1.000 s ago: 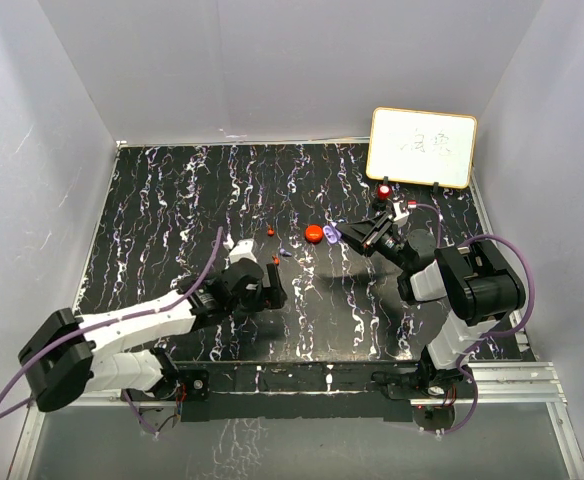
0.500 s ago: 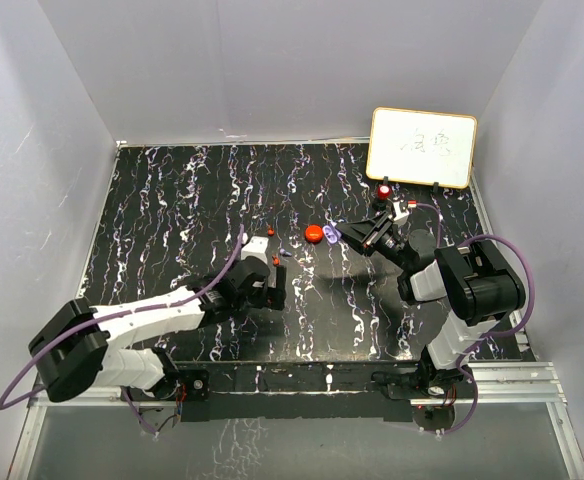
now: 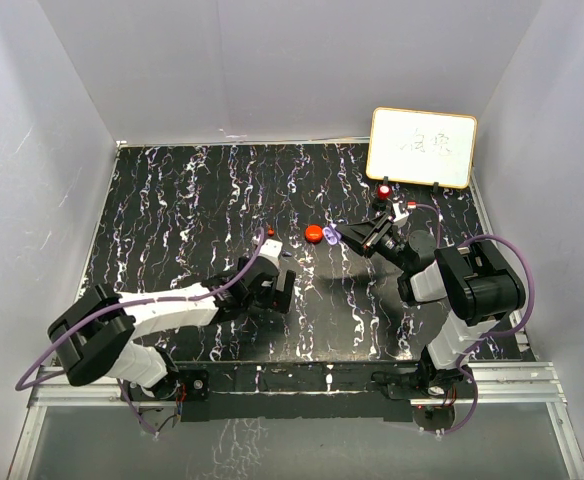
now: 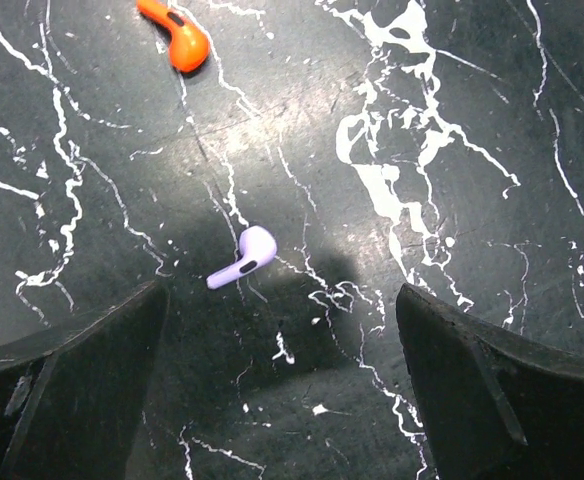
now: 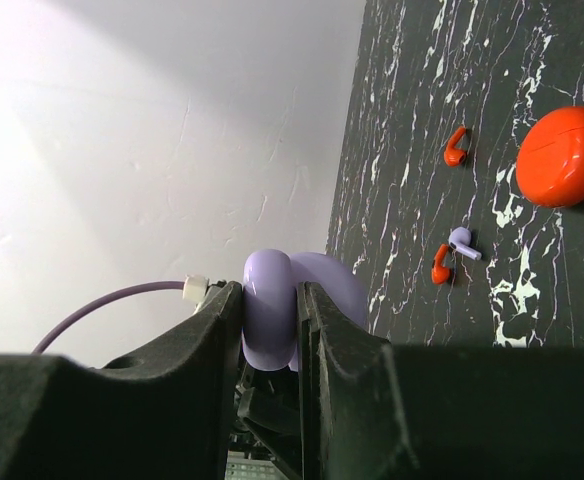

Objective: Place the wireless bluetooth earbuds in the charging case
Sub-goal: Pick up the earbud from the center of the board.

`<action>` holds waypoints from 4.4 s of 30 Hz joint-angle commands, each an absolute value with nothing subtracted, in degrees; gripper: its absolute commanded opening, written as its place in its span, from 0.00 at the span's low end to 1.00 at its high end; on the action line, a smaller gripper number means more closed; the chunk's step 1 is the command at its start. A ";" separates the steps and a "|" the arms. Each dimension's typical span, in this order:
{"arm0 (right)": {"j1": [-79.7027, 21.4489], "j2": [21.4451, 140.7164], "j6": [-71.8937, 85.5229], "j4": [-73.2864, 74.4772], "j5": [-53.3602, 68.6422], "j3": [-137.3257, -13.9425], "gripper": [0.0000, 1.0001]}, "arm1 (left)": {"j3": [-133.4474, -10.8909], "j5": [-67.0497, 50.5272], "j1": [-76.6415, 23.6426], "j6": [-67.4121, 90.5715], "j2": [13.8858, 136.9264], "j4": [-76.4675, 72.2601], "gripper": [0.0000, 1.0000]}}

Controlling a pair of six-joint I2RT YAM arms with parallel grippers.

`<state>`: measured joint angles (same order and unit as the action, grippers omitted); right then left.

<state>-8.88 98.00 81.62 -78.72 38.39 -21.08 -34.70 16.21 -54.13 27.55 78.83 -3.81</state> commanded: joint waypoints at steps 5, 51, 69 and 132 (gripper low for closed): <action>-8.83 97.87 81.74 -83.21 38.89 -21.42 0.00 | -35.66 12.37 -53.64 26.01 82.04 -7.08 0.93; -8.42 98.04 81.74 -83.98 38.93 -20.48 0.00 | -41.52 18.47 -53.55 34.89 87.82 4.74 0.61; -8.35 99.12 81.96 -84.83 39.07 -20.43 0.00 | -45.75 21.51 -53.74 34.50 93.23 9.57 0.40; -8.10 99.05 82.53 -85.69 39.29 -20.46 0.00 | -46.36 17.84 -55.90 34.49 94.85 16.68 0.30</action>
<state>-8.49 99.02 82.63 -81.12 39.00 -20.78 -48.23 22.00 -55.24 34.72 93.17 8.84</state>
